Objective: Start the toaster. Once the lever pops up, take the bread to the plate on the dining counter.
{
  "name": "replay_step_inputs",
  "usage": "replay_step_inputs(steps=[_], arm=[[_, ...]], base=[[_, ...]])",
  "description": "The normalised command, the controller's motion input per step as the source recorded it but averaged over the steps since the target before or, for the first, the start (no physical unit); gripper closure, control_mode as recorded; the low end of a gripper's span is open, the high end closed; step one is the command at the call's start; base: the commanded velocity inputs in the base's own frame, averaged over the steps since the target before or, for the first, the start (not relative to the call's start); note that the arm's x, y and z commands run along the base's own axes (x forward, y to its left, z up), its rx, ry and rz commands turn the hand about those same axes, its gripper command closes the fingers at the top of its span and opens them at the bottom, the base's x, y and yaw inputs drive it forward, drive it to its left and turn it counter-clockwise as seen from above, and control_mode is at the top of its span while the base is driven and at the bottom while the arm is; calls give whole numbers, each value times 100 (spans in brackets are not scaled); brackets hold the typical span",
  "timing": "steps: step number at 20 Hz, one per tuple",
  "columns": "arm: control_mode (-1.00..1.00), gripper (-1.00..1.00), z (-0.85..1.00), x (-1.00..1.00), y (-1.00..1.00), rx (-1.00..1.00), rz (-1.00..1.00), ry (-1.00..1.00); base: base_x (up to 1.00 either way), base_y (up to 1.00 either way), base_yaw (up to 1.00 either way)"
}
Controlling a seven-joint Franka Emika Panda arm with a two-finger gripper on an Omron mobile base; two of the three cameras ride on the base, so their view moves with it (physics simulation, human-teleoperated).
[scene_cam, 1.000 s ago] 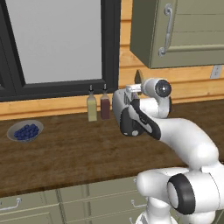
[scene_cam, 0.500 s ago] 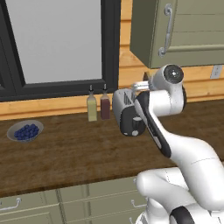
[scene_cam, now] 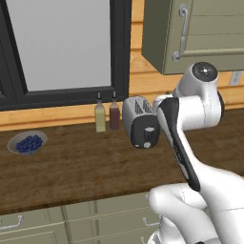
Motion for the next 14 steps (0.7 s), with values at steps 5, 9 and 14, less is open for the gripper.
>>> replay_step_inputs(steps=[5, 9, 14], arm=[[-100, 100, -32, -43, -9, 0, 0, 0], [-100, 100, -16, -22, -48, 2, 0, 0], [-100, 100, -7, -13, -26, 0, 2, 0]], base=[[0, 0, 0], [0, 0, 0], [0, 0, 0]])
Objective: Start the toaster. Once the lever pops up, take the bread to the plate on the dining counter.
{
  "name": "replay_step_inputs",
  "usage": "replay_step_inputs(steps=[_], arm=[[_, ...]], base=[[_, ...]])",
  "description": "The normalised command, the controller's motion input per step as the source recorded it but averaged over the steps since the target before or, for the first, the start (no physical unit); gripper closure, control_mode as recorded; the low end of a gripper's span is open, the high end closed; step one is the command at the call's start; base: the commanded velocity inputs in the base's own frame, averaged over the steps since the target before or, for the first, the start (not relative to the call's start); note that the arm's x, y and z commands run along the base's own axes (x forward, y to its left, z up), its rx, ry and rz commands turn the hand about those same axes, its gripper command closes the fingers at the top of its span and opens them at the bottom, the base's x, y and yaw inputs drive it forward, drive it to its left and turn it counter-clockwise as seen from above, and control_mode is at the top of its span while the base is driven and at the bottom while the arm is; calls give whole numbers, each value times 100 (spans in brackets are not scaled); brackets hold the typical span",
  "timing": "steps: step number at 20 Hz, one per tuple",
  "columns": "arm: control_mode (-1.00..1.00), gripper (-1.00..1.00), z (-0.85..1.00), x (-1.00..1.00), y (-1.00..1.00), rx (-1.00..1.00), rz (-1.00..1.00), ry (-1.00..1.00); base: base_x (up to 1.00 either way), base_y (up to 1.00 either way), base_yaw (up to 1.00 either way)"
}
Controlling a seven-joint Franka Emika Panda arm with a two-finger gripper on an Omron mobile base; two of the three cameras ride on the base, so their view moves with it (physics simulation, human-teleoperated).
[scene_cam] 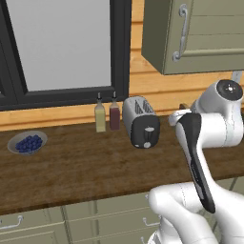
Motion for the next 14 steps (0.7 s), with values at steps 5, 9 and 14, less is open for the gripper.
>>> replay_step_inputs(steps=[5, 9, 14], arm=[[-100, 100, -1, -32, 0, 0, 0, 2], [-100, 100, 0, -34, 0, 0, 0, 0], [-100, 100, 0, -12, 0, 0, 0, 0]], base=[[0, 0, 0], [0, 0, 0], [0, 0, 0]])
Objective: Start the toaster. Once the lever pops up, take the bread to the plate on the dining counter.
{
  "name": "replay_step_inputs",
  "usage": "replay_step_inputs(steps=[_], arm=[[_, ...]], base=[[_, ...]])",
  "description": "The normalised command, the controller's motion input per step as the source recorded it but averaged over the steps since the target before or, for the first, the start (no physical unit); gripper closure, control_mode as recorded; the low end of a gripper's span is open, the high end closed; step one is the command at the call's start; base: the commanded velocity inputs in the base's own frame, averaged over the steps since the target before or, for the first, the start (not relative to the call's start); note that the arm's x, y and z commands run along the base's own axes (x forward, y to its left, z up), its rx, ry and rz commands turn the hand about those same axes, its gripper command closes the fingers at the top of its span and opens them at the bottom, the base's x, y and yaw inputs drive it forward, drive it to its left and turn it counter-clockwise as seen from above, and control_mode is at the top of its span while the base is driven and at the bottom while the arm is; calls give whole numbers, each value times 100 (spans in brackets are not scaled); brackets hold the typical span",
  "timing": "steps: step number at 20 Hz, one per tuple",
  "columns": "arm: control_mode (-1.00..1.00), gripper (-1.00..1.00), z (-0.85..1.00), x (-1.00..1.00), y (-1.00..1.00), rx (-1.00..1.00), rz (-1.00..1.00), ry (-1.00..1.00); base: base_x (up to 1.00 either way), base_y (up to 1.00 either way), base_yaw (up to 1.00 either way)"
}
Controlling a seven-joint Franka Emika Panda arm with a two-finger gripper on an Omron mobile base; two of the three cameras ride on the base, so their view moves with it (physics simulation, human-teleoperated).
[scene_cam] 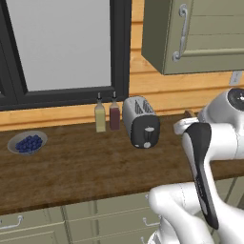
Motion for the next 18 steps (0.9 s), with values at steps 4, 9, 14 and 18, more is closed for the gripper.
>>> replay_step_inputs(steps=[4, 9, 14, 18], arm=[[100, 100, 0, -8, 0, 0, 0, 0], [100, 100, 0, 0, 0, 0, 0, 0], [100, 100, 0, 0, 0, 0, 0, 0], [100, 100, 0, 0, 0, 0, 0, 0]], base=[[-11, 0, 0], [-49, 13, 9], [-50, 38, 46], [-26, 55, 87]])
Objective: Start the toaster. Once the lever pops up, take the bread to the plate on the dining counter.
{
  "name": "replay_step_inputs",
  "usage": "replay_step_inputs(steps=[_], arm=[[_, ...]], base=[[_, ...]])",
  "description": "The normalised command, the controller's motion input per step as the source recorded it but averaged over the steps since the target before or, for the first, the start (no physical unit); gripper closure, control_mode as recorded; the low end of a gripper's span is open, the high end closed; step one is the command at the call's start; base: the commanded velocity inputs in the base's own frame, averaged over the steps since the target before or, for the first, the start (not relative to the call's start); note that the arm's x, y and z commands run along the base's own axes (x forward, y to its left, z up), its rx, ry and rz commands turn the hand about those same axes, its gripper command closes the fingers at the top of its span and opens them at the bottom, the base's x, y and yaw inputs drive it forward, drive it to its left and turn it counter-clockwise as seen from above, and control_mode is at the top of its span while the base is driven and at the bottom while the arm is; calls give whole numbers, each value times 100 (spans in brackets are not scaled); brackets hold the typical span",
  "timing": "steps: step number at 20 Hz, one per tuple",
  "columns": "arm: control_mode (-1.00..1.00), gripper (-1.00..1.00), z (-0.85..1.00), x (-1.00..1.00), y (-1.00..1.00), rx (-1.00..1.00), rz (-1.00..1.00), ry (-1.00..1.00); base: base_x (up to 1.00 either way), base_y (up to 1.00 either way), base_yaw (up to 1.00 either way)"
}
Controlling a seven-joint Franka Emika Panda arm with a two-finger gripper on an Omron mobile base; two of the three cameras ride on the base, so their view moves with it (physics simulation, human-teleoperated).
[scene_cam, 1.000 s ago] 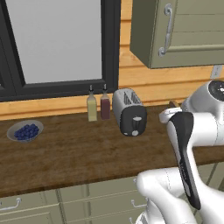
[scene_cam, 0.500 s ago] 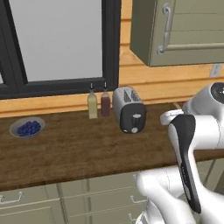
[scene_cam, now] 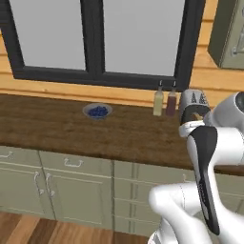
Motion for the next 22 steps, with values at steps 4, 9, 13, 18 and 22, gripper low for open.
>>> replay_step_inputs(steps=[4, 9, 13, 18, 22], arm=[[100, 100, 0, 0, 0, 0, 0, 0], [100, 100, 0, 0, 0, 0, 0, 0], [100, 100, 0, 0, 0, 0, 0, 0], [100, 100, 0, 0, 0, 0, 0, 0], [100, 100, 0, 0, 0, 0, 0, 0]], base=[[-28, 35, 100], [-28, 27, 100], [-25, 26, 100], [-16, 21, 100], [-15, 14, 100]])
